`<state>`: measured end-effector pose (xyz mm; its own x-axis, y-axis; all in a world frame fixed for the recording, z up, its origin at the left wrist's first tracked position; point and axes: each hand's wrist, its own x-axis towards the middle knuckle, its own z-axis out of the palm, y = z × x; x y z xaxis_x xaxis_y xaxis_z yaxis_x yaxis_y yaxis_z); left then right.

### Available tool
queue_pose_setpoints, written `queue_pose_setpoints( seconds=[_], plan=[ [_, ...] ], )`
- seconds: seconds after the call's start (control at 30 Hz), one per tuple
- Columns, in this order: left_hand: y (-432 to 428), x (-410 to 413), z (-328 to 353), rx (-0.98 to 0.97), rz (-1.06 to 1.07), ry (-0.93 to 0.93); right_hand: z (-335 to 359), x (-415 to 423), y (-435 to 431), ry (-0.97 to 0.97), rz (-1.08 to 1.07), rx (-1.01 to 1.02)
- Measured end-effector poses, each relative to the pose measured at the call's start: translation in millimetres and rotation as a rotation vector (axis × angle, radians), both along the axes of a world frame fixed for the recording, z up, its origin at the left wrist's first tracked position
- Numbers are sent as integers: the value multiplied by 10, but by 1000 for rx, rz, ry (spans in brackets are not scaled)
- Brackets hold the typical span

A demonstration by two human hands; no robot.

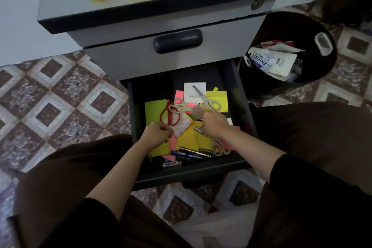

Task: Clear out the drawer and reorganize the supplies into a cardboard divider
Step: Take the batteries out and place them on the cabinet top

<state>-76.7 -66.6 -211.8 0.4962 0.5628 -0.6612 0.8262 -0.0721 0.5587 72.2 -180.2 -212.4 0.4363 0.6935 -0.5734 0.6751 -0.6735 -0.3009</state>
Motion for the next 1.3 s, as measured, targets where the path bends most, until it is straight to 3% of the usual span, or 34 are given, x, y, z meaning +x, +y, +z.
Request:
queue_pose_setpoints(
  seconds=[0.3,0.73,0.97,1.3],
  plan=[
    [-51,123,-74,36,-48,-75,-293,136,31,-46,-102,92],
    [-137,814,-285,331,-283,-30,-493,337,-89,-157,-130,105],
    [-159,1053,-383,493,-355,136,-565,319,-68,-168,-104,168],
    [-138,1064,-488,435,-281,180,-569,245,109,-104,-215,184]
  ],
)
